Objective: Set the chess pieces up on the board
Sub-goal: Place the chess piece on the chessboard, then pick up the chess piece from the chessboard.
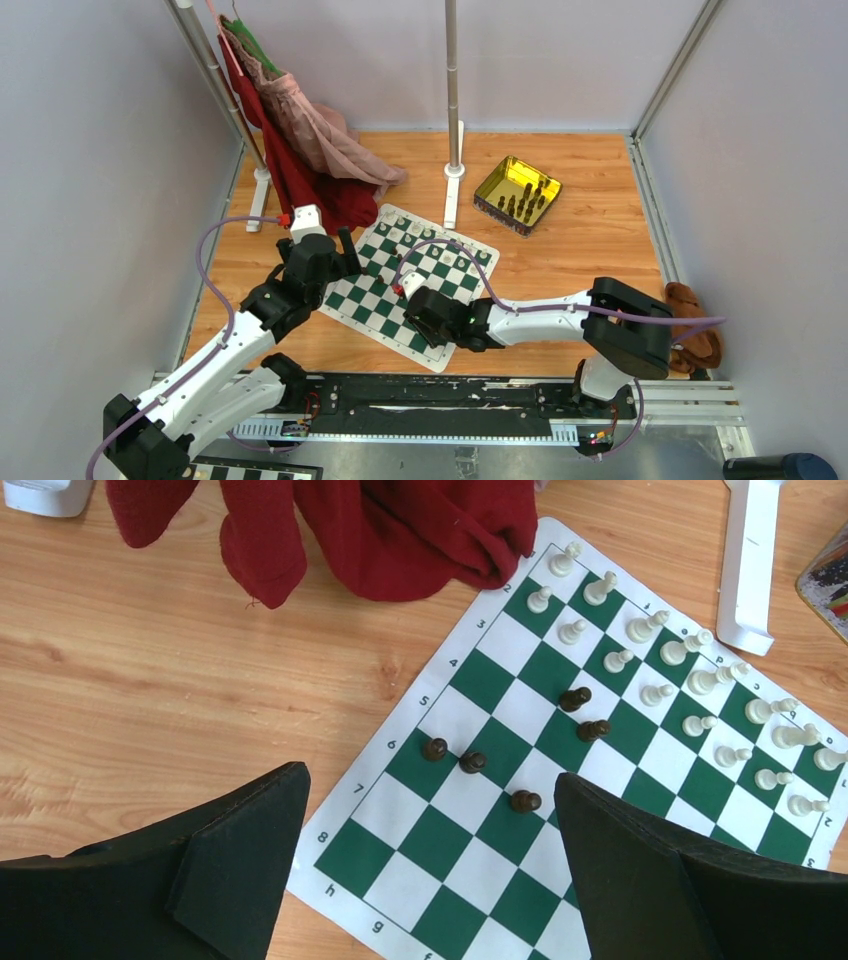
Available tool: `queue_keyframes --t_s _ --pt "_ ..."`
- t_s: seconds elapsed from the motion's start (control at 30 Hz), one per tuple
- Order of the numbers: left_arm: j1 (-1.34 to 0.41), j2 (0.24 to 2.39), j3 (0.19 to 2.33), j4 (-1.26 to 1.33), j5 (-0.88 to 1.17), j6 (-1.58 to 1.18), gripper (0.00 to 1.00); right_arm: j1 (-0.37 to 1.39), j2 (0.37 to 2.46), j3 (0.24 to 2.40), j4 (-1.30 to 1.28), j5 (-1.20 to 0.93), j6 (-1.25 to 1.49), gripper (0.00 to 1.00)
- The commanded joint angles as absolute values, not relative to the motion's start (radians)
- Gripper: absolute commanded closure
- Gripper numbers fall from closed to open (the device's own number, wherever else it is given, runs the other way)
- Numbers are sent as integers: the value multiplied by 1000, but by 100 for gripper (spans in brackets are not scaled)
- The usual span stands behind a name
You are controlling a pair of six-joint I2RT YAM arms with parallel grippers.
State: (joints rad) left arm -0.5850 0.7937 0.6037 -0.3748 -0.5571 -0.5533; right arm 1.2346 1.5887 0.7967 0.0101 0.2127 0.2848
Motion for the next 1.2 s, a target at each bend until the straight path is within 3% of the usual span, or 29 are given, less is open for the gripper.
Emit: queue_keyframes --t_s 0.0,0.7,1.17 --pt "-592 790 594 -352 -561 -554 0 1248 1585 816 -27 238 270 59" --pt "-592 803 616 -350 -574 -544 0 1222 1514 945 -110 295 189 56" --pt "-590 828 620 -308 -585 -514 0 1034 1732 1166 -24 152 105 58"
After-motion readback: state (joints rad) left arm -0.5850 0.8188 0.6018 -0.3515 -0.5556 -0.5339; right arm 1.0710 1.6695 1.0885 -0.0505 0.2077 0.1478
